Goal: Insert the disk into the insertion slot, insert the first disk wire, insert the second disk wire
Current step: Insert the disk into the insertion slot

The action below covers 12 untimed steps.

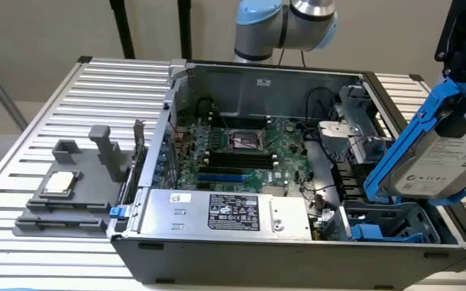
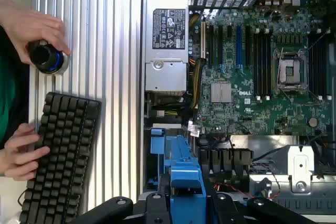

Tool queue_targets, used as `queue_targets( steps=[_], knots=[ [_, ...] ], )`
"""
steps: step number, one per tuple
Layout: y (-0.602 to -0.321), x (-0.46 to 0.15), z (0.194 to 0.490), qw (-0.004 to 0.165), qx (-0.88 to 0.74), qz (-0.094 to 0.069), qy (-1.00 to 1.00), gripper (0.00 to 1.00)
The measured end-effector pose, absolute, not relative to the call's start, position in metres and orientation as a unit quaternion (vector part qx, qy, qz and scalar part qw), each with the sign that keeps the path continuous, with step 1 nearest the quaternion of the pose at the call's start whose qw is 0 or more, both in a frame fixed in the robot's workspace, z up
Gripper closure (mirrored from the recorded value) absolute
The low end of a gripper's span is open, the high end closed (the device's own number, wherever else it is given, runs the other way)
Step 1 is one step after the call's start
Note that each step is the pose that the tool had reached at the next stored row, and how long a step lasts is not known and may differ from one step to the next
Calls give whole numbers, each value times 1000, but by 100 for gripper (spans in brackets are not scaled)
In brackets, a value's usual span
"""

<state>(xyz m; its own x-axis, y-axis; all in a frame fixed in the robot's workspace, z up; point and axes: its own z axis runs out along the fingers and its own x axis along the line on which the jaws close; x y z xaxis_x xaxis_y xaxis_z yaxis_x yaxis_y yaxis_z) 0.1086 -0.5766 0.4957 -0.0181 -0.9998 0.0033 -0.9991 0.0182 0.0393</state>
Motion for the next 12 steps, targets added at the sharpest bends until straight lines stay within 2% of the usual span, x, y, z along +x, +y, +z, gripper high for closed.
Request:
queue_targets(
  steps=[12],
  knots=[
    [-577,109,496,15,701,-13,-713,67]
  ],
)
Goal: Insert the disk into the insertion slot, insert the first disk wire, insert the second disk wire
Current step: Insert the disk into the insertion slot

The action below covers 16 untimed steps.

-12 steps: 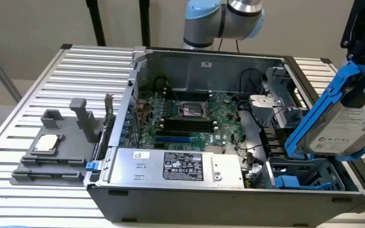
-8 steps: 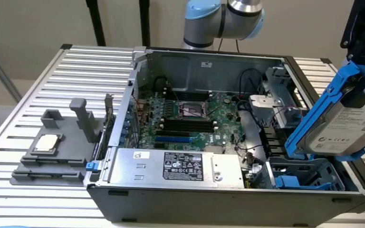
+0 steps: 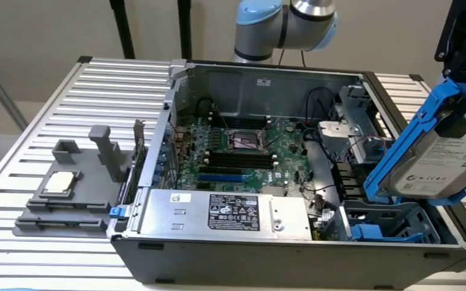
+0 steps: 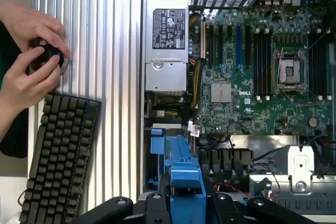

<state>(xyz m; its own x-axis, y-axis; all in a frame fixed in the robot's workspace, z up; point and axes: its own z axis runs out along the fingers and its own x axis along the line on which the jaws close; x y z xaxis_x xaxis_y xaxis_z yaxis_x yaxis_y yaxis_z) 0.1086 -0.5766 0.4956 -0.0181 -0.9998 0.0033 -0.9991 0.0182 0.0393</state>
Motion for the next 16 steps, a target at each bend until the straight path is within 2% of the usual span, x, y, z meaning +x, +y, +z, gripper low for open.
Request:
queue_targets(
  steps=[10,16],
  knots=[
    [-588,108,479,11,701,-16,-713,67],
    [-590,99,473,-1,701,-24,-713,67]
  ],
)
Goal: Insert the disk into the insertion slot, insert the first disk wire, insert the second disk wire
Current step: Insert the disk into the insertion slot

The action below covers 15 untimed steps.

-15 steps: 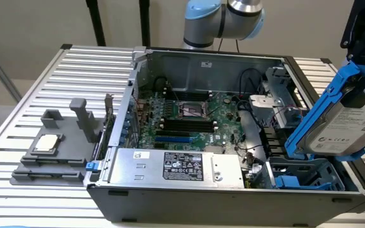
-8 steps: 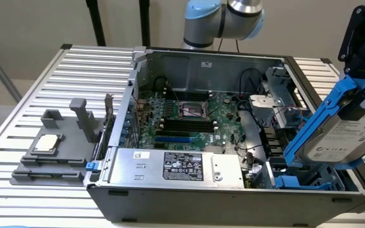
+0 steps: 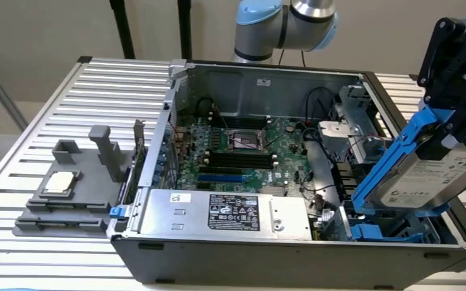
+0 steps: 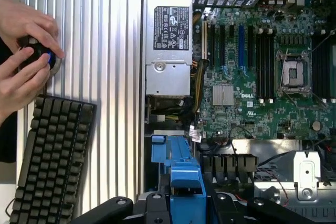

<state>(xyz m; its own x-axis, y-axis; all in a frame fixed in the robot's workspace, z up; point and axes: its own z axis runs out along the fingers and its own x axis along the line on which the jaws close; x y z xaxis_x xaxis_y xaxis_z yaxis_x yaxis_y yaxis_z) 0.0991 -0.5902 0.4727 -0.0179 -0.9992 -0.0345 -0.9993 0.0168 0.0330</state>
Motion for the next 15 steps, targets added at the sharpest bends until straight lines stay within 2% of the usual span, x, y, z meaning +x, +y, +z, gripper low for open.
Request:
queue_targets(
  steps=[15],
  knots=[
    [-597,101,457,10,-701,32,713,67]
  ],
)
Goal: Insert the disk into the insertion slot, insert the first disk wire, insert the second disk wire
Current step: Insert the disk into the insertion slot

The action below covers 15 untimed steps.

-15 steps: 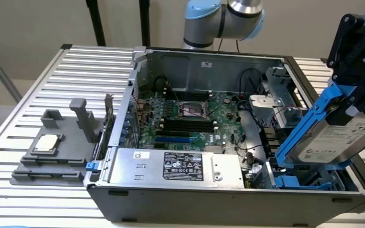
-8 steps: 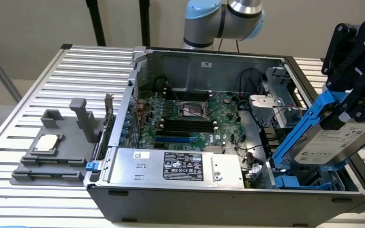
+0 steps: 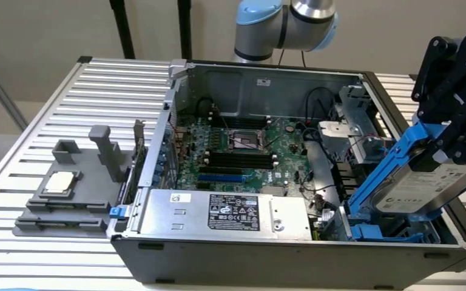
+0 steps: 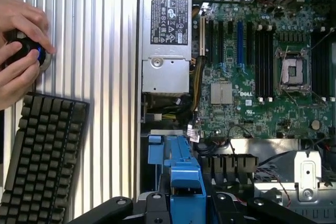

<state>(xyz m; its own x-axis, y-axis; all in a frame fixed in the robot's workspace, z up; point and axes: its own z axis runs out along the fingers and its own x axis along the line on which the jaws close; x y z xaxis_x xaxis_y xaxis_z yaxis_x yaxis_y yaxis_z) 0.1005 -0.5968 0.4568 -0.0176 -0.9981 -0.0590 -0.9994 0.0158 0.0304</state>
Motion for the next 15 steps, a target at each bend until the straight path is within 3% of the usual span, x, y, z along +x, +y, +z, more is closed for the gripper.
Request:
queue_targets(
  steps=[15],
  knots=[
    [-599,104,449,14,-710,35,703,67]
  ],
)
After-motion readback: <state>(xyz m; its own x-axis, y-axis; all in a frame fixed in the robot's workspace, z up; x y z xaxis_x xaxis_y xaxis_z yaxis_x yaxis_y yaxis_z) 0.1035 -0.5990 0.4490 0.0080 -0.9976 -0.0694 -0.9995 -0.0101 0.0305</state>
